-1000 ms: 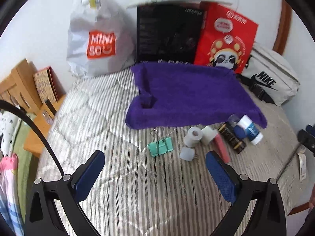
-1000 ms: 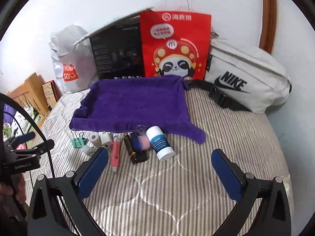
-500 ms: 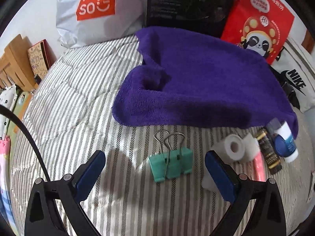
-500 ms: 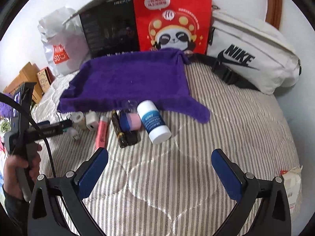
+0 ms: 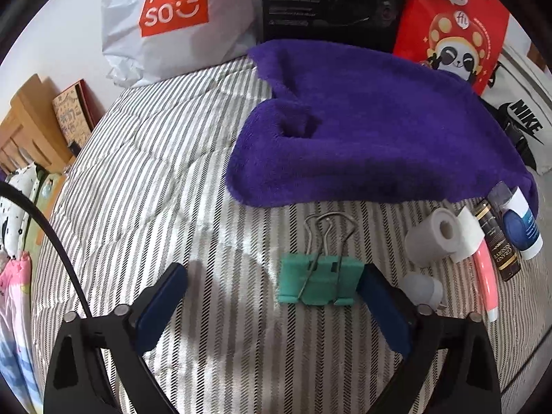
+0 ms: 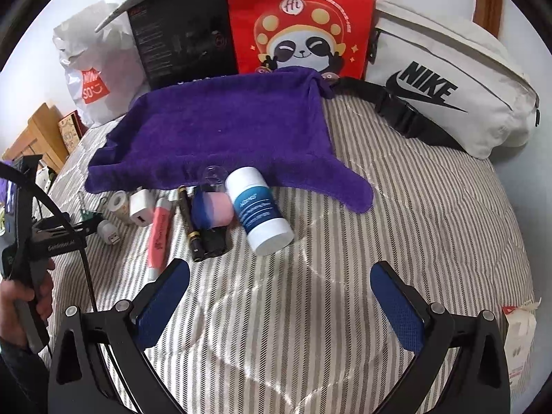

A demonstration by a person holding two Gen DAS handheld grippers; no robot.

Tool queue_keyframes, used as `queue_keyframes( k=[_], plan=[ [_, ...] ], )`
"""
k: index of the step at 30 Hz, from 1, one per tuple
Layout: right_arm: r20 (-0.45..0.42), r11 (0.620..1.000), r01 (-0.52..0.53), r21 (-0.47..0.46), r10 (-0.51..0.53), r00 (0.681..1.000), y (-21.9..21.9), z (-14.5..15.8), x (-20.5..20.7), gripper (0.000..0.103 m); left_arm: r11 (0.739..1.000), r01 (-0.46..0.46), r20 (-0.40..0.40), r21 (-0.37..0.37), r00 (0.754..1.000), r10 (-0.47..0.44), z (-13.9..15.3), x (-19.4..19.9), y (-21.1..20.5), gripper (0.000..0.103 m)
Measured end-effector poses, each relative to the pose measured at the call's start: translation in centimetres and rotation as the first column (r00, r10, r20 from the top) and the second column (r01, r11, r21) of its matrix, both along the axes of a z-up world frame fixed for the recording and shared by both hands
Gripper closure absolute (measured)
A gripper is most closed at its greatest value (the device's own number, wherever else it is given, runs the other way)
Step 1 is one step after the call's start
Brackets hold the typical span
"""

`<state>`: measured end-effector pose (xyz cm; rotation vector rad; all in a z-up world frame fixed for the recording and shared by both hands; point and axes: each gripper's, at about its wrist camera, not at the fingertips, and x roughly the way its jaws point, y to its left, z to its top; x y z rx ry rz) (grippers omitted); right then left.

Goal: Organize rigid objects
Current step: 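Grasp the green binder clip with the left tool while the right tool grasps the white-blue balm stick, then lift and carry the clip with the left tool while the right tool carries the balm onto the towel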

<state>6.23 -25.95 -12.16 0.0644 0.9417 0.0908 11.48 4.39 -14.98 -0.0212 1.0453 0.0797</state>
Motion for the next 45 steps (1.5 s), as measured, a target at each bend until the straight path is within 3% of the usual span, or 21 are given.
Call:
queue_keyframes(
  k=[5, 9, 12, 18, 26, 29, 32, 39, 45],
  plan=[
    [0.011, 1.000, 0.006, 0.020, -0.006, 1.000, -0.7, -0.6, 1.2, 0.002, 0.998, 0.055, 0.067, -0.015, 0.996, -0.054, 0.3, -1.3, -0.8, 0.029],
    [0.023, 0.999, -0.018, 0.049, 0.017, 1.000, -0.7, -1.3, 2.8, 0.018, 0.995, 0.096, 0.123, -0.011, 0.988, -0.094, 0.4, -2.4, -1.7, 0.053],
    [0.017, 0.997, -0.052, 0.057, 0.052, 0.999, -0.3, -1.8, 3.9, 0.025, 0.992, 0.122, 0.146, 0.008, 0.982, -0.122, 0.5, -2.6, -2.6, 0.064],
    [0.030, 0.989, -0.145, -0.002, 0.145, 0.989, 1.2, -2.7, 5.5, 0.045, 0.992, 0.128, 0.146, -0.008, 0.981, -0.126, 0.4, -2.3, -2.4, 0.064],
    [0.033, 0.962, -0.264, -0.070, 0.267, 0.963, 3.3, -4.1, 7.2, 0.060, 0.992, 0.128, 0.147, -0.005, 0.981, -0.126, 0.4, -2.6, -2.5, 0.063],
    [0.070, 0.957, -0.264, -0.117, 0.274, 0.959, 4.1, -4.4, 6.9, 0.060, 0.992, 0.128, 0.147, -0.009, 0.981, -0.125, 0.4, -2.6, -2.4, 0.063],
    [0.109, 0.967, -0.237, -0.096, 0.247, 0.963, 3.8, -4.8, 6.4, 0.059, 0.992, 0.128, 0.147, -0.002, 0.981, -0.126, 0.4, -2.6, -2.4, 0.063],
    [0.108, 0.966, -0.230, -0.116, 0.242, 0.964, 3.9, -4.6, 6.3, 0.058, 0.992, 0.124, 0.146, 0.016, 0.981, -0.125, 0.3, -2.5, -2.7, 0.061],
    [0.101, 0.969, -0.233, -0.081, 0.241, 0.965, 3.6, -4.7, 6.7, 0.058, 0.992, 0.124, 0.147, 0.000, 0.981, -0.123, 0.3, -2.5, -2.4, 0.061]
  ],
)
